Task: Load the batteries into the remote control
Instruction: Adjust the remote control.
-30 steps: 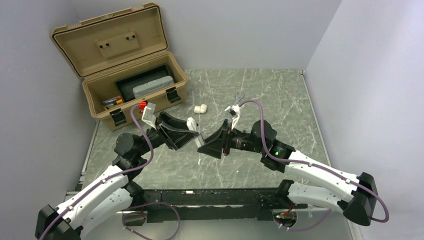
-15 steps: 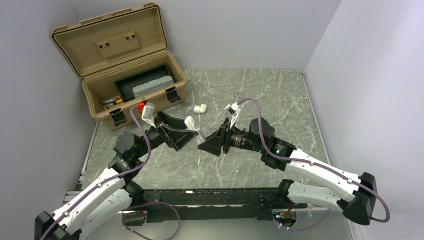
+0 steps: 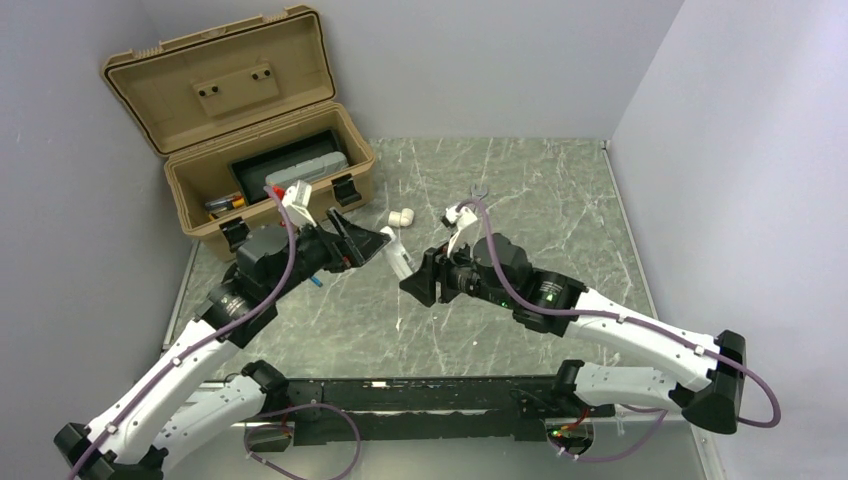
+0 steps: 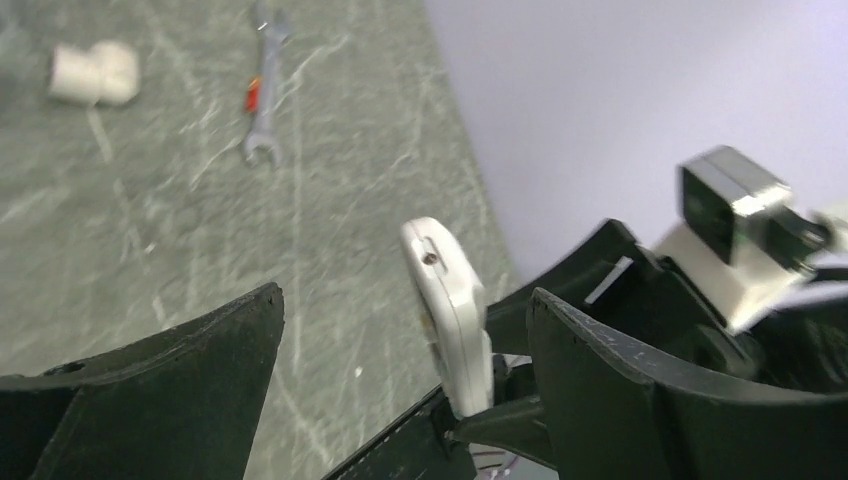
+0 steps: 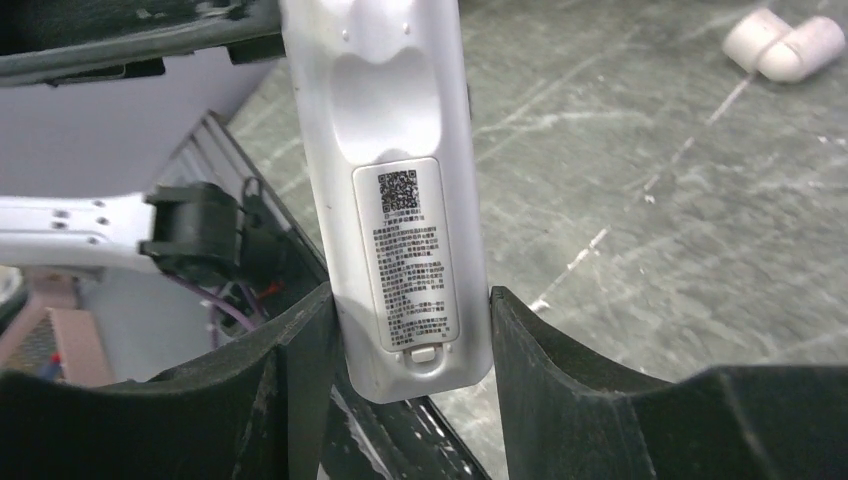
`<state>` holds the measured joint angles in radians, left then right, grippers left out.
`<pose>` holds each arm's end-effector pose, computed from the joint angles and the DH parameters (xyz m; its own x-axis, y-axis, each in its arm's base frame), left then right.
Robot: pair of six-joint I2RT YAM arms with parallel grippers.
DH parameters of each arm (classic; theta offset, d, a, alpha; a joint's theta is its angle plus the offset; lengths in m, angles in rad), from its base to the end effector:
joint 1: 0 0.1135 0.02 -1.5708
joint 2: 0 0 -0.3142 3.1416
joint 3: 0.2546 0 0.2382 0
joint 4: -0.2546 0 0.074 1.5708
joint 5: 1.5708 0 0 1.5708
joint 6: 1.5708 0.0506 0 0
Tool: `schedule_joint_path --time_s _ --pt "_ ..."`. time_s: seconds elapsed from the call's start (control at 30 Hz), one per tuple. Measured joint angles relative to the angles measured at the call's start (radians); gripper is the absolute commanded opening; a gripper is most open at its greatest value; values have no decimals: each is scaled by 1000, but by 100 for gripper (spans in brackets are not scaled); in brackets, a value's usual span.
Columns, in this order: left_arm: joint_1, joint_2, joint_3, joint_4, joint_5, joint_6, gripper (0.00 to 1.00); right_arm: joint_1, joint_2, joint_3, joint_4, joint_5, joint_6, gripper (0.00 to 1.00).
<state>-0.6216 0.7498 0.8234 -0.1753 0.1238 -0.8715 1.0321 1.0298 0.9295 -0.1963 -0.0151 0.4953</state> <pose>0.1095 -0.0861 0.3918 -0.5718 -0.5246 -0.6308 0.3731 0.5185 -0.7694 0.1085 0.1830 0.3830 -0.5434 0.0172 -0.8393 -0.6904 0.5597 0.4584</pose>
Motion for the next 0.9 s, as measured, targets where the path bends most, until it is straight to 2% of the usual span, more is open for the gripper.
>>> schedule_joint_path --time_s 0.17,0.3,0.53,0.63,0.9 --pt "0 34 19 -154 -46 -13 94 74 19 0 -47 129 -26 0" --pt "0 31 19 -195 -65 -29 93 113 37 13 -50 185 -40 0" --pt "0 26 12 -181 -53 -72 70 150 80 38 -48 232 -48 0" --pt "0 26 0 -166 -40 -86 64 159 90 40 -47 248 -48 0" --pt "0 29 -11 -164 -34 -96 66 163 110 54 -38 253 -47 0"
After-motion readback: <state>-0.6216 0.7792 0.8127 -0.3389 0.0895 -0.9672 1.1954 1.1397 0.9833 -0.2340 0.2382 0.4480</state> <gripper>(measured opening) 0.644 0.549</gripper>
